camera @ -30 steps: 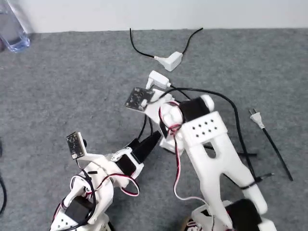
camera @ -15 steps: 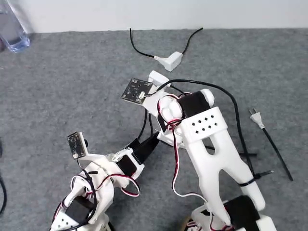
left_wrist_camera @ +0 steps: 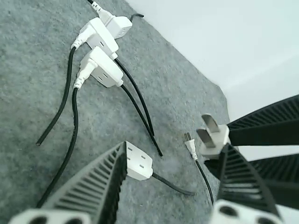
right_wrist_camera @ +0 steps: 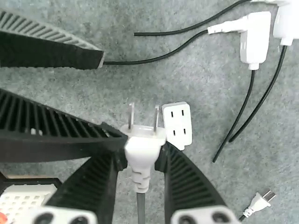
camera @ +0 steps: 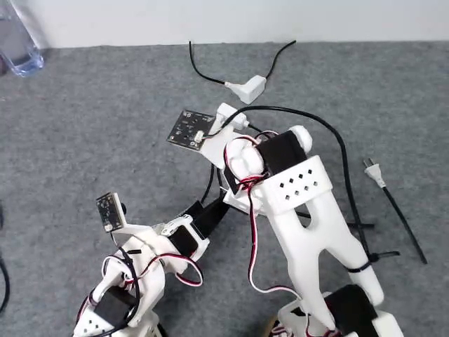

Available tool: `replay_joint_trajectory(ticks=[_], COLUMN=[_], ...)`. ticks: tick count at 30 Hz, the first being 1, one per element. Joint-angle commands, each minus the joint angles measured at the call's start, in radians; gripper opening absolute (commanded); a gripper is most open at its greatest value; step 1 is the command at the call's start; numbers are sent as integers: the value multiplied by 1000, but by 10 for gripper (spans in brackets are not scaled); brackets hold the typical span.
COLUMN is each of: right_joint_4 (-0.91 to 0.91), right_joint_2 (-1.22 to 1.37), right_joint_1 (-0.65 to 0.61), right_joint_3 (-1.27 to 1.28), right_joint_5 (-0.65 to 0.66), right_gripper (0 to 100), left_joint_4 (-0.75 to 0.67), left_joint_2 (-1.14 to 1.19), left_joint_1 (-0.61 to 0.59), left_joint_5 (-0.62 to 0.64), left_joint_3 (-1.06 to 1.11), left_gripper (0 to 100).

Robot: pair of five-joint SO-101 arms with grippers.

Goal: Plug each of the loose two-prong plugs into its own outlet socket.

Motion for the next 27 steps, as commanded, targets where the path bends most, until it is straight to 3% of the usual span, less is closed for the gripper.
replay_joint_trajectory(ticks=[1, 27], right_joint_4=[39, 47], right_joint_2=[-13, -194], right_joint_1=[-76, -163], right_joint_3=[-72, 38], right_joint_5=[-18, -48], right_gripper=[9, 9], left_joint_4=[-18, -18], left_joint_2=[-5, -6], left_joint_1=[5, 3], left_joint_5=[-8, -8], left_joint_3=[-5, -7], left_gripper=[298, 298])
